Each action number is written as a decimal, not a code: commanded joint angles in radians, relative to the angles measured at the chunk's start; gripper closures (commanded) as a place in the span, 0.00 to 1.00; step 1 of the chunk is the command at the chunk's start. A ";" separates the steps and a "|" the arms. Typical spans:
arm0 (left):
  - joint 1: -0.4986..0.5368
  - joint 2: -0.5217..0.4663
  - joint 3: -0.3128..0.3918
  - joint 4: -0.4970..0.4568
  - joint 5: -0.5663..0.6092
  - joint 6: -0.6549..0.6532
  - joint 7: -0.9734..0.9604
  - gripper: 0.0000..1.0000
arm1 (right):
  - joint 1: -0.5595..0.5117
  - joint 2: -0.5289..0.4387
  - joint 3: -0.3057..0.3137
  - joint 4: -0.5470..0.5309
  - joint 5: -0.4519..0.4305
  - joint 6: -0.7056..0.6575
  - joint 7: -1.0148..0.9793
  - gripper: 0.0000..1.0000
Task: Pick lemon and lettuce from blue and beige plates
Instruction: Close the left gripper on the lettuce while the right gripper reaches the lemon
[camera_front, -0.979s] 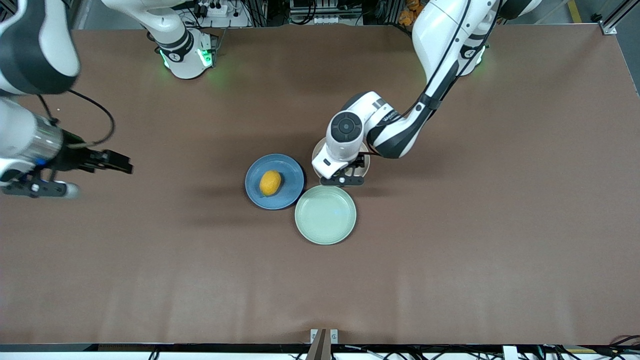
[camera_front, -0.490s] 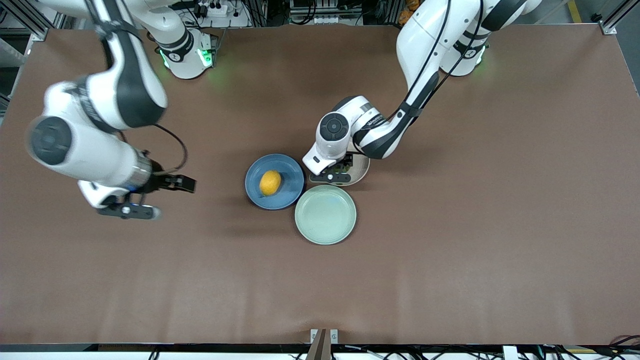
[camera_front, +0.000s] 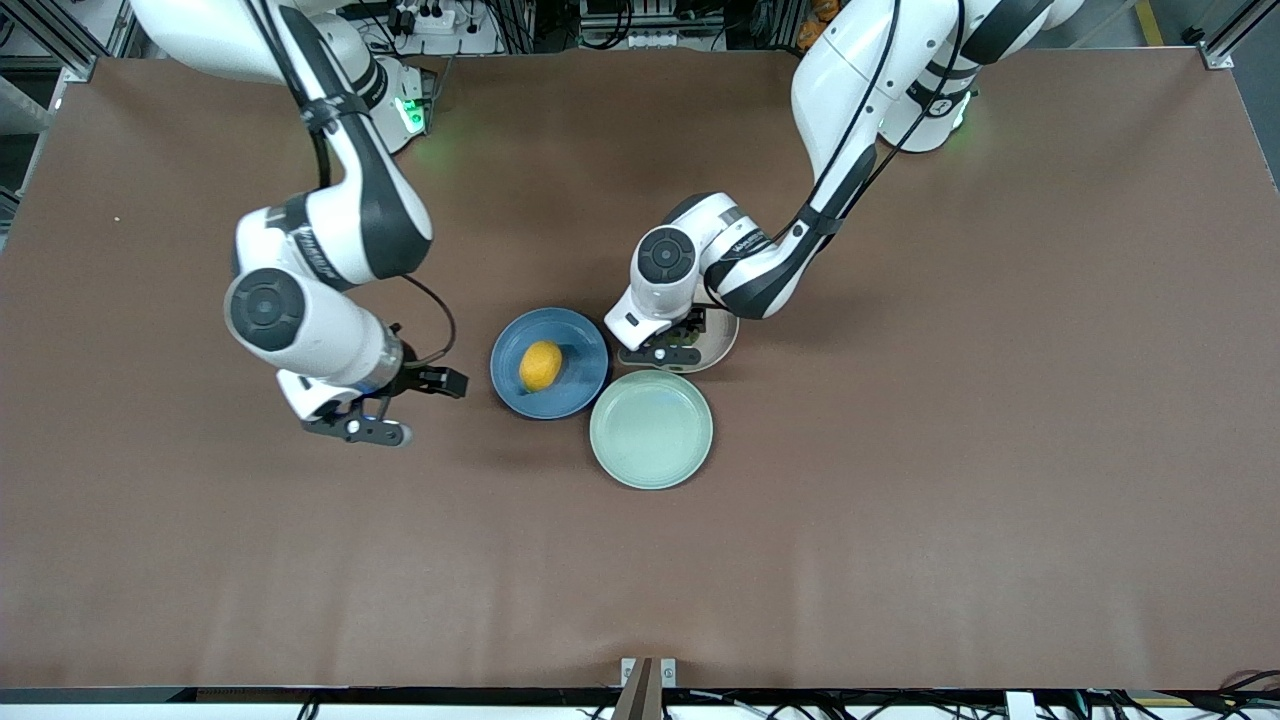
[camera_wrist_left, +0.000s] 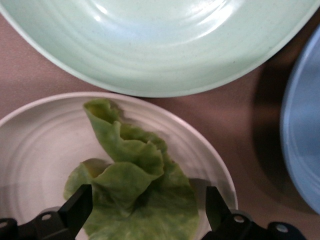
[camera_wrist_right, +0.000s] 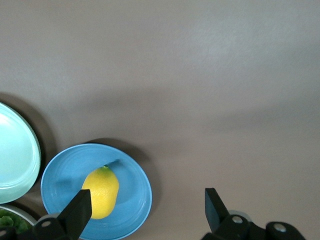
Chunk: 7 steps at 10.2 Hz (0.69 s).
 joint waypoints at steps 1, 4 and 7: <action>0.001 -0.023 0.002 -0.005 0.031 -0.045 0.029 0.00 | 0.029 -0.001 -0.007 -0.051 0.061 0.039 0.035 0.00; 0.001 -0.019 0.005 -0.011 0.031 -0.047 0.034 0.00 | 0.076 0.011 -0.008 -0.073 0.086 0.080 0.119 0.00; -0.004 -0.017 0.005 -0.011 0.029 -0.047 0.023 0.00 | 0.139 0.014 -0.008 -0.174 0.086 0.232 0.210 0.00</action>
